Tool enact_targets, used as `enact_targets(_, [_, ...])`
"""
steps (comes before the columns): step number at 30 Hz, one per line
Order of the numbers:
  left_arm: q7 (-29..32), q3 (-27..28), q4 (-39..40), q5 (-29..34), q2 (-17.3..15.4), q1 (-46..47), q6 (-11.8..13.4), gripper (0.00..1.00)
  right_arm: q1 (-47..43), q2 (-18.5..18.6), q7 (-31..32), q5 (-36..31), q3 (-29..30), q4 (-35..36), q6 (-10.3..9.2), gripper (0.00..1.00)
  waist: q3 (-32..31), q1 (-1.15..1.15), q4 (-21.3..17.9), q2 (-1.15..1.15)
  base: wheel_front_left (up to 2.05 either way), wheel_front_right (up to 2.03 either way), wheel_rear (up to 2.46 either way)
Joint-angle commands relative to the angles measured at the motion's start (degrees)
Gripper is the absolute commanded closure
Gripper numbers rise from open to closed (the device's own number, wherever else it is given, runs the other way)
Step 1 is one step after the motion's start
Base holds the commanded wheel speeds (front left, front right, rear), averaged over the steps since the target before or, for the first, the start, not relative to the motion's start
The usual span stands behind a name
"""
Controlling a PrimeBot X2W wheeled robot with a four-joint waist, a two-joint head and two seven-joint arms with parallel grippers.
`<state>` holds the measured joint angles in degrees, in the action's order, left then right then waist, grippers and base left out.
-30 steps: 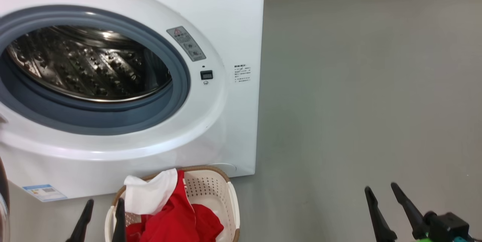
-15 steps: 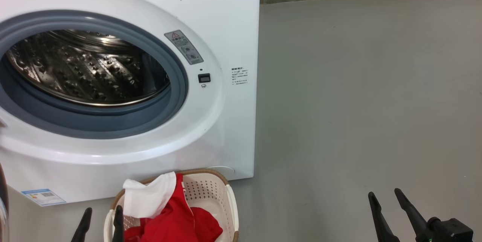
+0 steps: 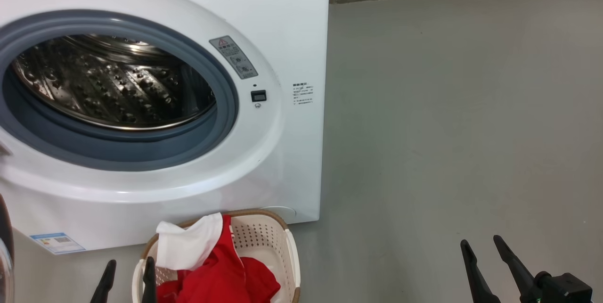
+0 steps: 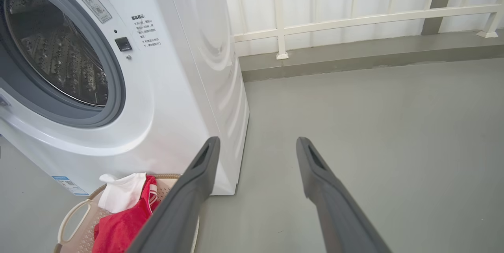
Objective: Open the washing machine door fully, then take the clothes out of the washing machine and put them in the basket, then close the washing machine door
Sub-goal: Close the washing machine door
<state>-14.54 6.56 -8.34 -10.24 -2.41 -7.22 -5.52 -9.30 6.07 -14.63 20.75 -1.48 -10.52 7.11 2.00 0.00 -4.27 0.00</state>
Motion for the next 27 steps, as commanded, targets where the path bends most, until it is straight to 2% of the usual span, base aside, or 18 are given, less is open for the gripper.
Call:
enact_targets(1, [-0.5,1.6,1.3,-0.1,-0.5,0.9,0.2,0.00,0.7,1.2,-0.4,-0.1,-1.3,1.4,0.37,0.00,0.0,0.00,0.0,0.00,-0.67,0.67,0.00])
enact_targets(17, [-0.5,1.5,2.1,-0.6,-0.5,0.8,-0.2,0.00,1.1,0.9,-0.4,0.0,-1.5,1.0,0.37,0.00,0.4,0.00,0.6,0.00,-1.46,1.46,0.00])
enact_targets(27, [-0.5,1.7,1.8,-0.6,-0.5,1.0,-0.3,0.00,1.1,0.9,-0.4,0.0,-1.4,0.9,0.37,0.00,0.5,0.00,0.7,0.00,-0.51,0.51,0.00])
